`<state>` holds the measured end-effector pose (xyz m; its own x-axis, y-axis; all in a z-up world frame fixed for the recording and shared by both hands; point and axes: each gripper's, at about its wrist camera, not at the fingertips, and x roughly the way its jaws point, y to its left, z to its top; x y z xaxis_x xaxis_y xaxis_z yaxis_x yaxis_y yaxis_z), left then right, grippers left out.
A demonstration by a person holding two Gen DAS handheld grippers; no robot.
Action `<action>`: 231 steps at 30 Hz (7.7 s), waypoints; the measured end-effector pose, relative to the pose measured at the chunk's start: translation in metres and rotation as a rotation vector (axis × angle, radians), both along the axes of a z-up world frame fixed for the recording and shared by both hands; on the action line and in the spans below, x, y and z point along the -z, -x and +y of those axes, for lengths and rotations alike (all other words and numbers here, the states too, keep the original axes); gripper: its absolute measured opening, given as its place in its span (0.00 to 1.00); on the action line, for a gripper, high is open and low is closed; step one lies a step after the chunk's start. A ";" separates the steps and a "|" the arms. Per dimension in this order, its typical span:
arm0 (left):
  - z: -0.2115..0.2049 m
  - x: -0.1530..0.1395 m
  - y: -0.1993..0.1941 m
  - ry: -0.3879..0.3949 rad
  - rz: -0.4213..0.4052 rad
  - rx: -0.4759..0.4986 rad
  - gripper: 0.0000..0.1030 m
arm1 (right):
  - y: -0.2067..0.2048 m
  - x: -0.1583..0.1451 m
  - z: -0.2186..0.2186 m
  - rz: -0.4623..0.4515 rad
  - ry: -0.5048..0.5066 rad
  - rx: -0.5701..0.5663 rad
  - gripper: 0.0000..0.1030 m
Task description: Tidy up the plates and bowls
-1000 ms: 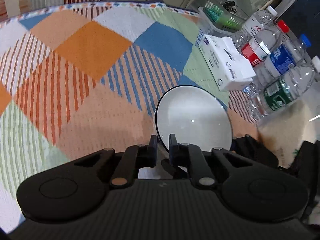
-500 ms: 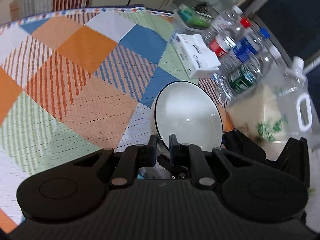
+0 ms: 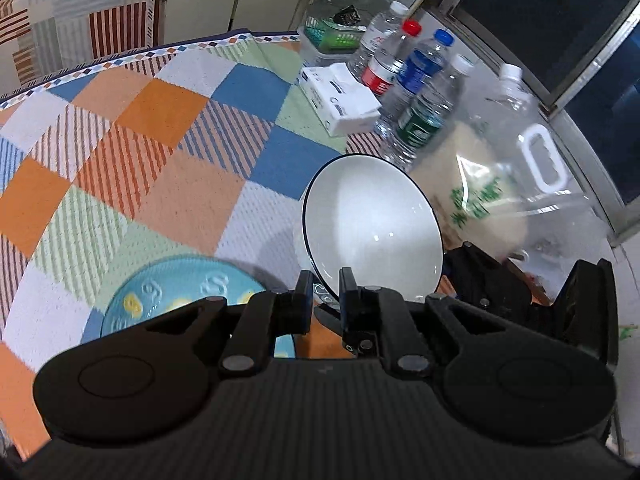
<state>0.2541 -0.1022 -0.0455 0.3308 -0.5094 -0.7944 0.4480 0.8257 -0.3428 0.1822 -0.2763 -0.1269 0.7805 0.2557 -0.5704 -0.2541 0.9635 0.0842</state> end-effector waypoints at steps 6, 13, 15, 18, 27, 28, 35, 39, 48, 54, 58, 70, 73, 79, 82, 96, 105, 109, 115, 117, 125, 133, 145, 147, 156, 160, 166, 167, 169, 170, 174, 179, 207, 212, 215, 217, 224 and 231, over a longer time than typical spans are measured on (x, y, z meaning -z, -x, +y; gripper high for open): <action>0.009 -0.018 0.044 0.002 -0.007 0.000 0.11 | 0.040 -0.018 0.006 -0.020 0.031 -0.023 0.89; 0.018 -0.009 0.086 0.017 0.060 0.012 0.11 | 0.084 -0.019 0.010 0.039 0.063 -0.044 0.88; 0.020 -0.004 0.095 0.024 0.083 0.017 0.11 | 0.094 -0.015 0.007 0.074 0.035 -0.056 0.88; 0.025 0.004 0.107 0.035 0.115 0.030 0.11 | 0.105 -0.005 0.002 0.108 -0.011 -0.080 0.88; 0.033 0.032 0.135 0.022 0.184 0.049 0.11 | 0.137 0.019 0.013 0.154 0.014 -0.115 0.88; 0.032 0.036 0.136 0.020 0.191 0.048 0.11 | 0.138 0.022 0.014 0.163 0.023 -0.115 0.88; 0.033 0.063 0.140 0.004 0.258 0.024 0.11 | 0.143 0.036 0.024 0.187 0.135 -0.149 0.88; 0.032 0.070 0.141 -0.006 0.285 0.025 0.10 | 0.146 0.037 0.026 0.213 0.181 -0.164 0.88; 0.015 0.081 0.150 0.031 0.346 0.069 0.08 | 0.145 0.038 0.038 0.233 0.264 -0.185 0.92; 0.019 0.070 0.153 0.018 0.259 0.066 0.09 | 0.151 0.035 0.039 0.218 0.280 -0.176 0.90; 0.039 0.058 0.152 0.025 0.178 0.020 0.13 | 0.161 0.023 0.032 0.199 0.233 -0.180 0.90; 0.070 0.107 0.134 0.015 0.207 -0.131 0.48 | 0.168 0.063 0.017 0.335 0.169 -0.155 0.91; 0.065 0.117 0.136 0.037 0.190 -0.116 0.54 | 0.161 0.080 0.019 0.356 0.157 -0.142 0.91; 0.057 0.138 0.132 0.102 0.170 -0.130 0.57 | 0.154 0.102 0.027 0.250 0.147 -0.132 0.91; 0.051 0.152 0.130 0.130 0.157 -0.119 0.54 | 0.148 0.109 0.027 0.171 0.102 -0.120 0.92; 0.046 0.176 0.127 0.172 0.241 -0.115 0.35 | 0.138 0.134 0.031 0.043 0.082 -0.122 0.98; 0.050 0.156 0.145 0.134 0.163 -0.078 0.35 | 0.155 0.127 0.036 0.001 0.059 -0.106 0.97; 0.059 0.140 0.145 0.136 0.165 -0.075 0.35 | 0.160 0.114 0.044 -0.021 0.061 -0.102 0.97; 0.076 0.103 0.143 0.091 0.111 -0.058 0.36 | 0.151 0.091 0.062 -0.067 0.053 -0.129 0.97; 0.084 0.092 0.140 0.075 0.104 -0.073 0.37 | 0.143 0.084 0.070 -0.089 0.054 -0.153 0.97; 0.113 0.055 0.108 0.033 0.079 -0.105 0.37 | 0.098 0.065 0.100 -0.147 0.026 -0.212 0.97; 0.125 0.050 0.059 0.019 0.048 -0.108 0.37 | 0.049 0.063 0.121 -0.150 0.009 -0.178 0.97; 0.123 0.099 0.016 0.030 0.097 -0.121 0.37 | 0.007 0.092 0.127 -0.044 0.078 -0.157 0.97; 0.123 0.105 0.013 0.030 0.102 -0.119 0.37 | 0.000 0.095 0.127 -0.027 0.082 -0.155 0.97; 0.125 0.125 0.016 0.031 0.101 -0.113 0.37 | -0.003 0.109 0.132 -0.006 0.112 -0.151 0.97; 0.124 0.126 0.018 0.032 0.088 -0.122 0.37 | -0.002 0.110 0.131 -0.009 0.107 -0.145 0.97; 0.124 0.127 0.018 0.040 0.094 -0.140 0.36 | -0.004 0.112 0.136 -0.004 0.138 -0.127 0.97; 0.124 0.127 0.018 0.037 0.097 -0.140 0.36 | -0.004 0.112 0.136 -0.003 0.134 -0.123 0.97; 0.122 0.126 0.018 0.028 0.100 -0.148 0.37 | -0.004 0.112 0.135 0.008 0.134 -0.108 0.97; 0.122 0.125 0.019 0.018 0.093 -0.156 0.37 | -0.003 0.112 0.135 0.014 0.140 -0.099 0.97; 0.127 0.113 0.028 0.002 0.057 -0.226 0.45 | 0.012 0.108 0.128 0.030 0.168 -0.051 0.97; 0.133 0.092 0.049 0.007 0.018 -0.273 0.49 | 0.047 0.094 0.122 0.002 0.183 -0.057 0.97; 0.098 -0.025 0.227 -0.189 -0.205 -0.287 0.77 | 0.155 -0.036 0.062 0.027 0.154 0.077 0.97; 0.100 -0.028 0.243 -0.209 -0.227 -0.333 0.81 | 0.171 -0.054 0.063 0.005 0.179 0.089 0.97; 0.100 -0.026 0.248 -0.208 -0.236 -0.355 0.84 | 0.179 -0.063 0.065 -0.008 0.178 0.096 0.97; 0.101 -0.025 0.251 -0.207 -0.240 -0.368 0.86 | 0.183 -0.068 0.066 -0.013 0.181 0.096 0.97; 0.101 -0.017 0.256 -0.219 -0.266 -0.406 0.89 | 0.187 -0.070 0.072 -0.001 0.223 0.108 0.97; 0.110 -0.007 0.257 -0.167 -0.273 -0.495 0.90 | 0.178 -0.067 0.072 0.043 0.200 0.153 0.97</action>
<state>-0.0032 0.0080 -0.0382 0.7013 -0.1173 -0.7032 0.0492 0.9920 -0.1164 0.0045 -0.2040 -0.0601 0.7756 0.0156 -0.6310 -0.1047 0.9890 -0.1043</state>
